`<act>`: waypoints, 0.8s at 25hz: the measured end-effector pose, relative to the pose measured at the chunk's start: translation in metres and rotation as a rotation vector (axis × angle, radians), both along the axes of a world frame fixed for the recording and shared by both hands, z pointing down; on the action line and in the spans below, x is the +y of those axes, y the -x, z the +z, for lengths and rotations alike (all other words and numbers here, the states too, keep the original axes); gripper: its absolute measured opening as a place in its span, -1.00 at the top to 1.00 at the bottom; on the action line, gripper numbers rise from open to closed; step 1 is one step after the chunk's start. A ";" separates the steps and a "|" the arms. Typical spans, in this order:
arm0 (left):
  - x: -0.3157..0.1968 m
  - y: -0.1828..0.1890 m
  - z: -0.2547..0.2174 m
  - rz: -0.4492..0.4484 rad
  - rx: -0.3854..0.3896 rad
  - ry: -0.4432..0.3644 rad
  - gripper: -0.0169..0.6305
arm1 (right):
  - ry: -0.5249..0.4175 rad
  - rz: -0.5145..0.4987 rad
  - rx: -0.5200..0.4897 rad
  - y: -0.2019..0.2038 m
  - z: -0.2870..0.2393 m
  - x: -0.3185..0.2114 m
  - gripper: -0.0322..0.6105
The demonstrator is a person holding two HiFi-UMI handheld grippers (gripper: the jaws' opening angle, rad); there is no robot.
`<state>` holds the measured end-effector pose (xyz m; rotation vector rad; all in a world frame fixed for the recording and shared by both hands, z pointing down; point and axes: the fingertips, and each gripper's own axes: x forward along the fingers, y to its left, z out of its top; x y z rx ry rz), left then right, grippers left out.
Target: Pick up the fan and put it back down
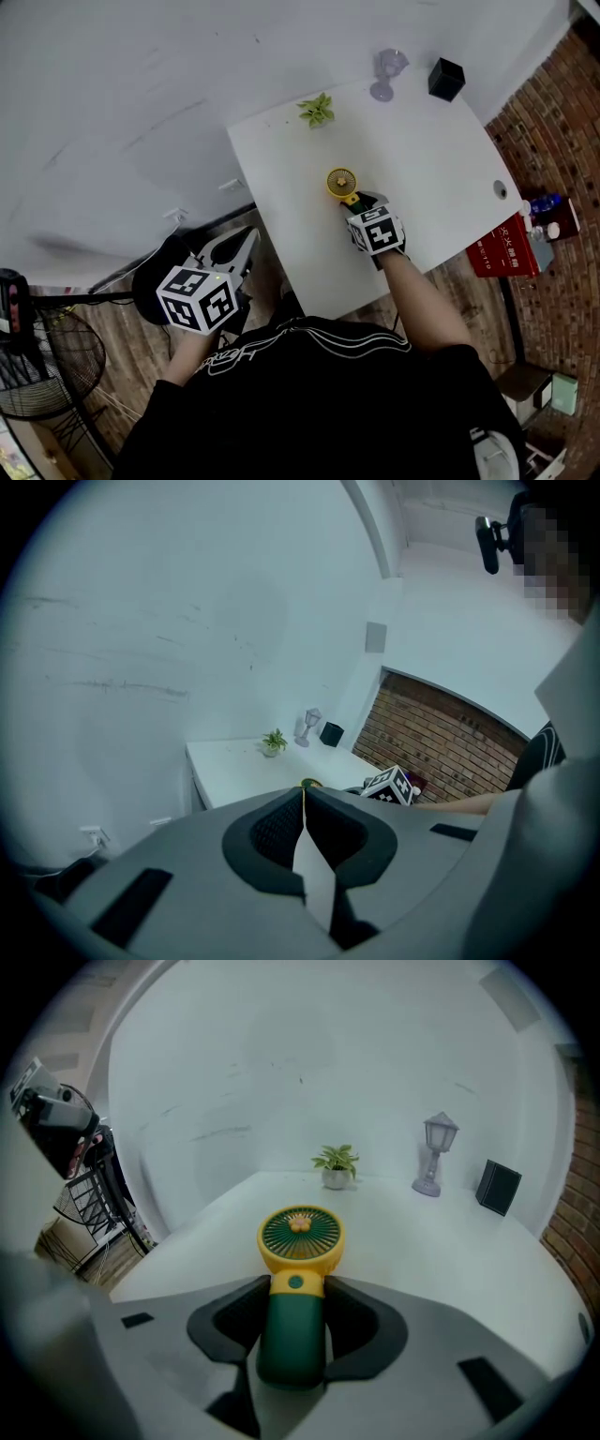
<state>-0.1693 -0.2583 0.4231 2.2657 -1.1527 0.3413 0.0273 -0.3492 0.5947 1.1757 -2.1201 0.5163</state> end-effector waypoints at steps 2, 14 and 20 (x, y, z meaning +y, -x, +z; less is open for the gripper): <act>0.001 0.003 0.003 -0.010 0.002 0.007 0.84 | 0.009 0.005 -0.002 0.000 0.004 -0.001 0.33; 0.008 -0.002 -0.001 -0.018 0.009 0.000 0.84 | -0.008 0.020 0.005 -0.001 0.003 0.000 0.12; 0.020 -0.012 -0.009 -0.014 0.019 -0.018 0.84 | -0.054 0.037 -0.032 -0.015 -0.023 0.012 -0.19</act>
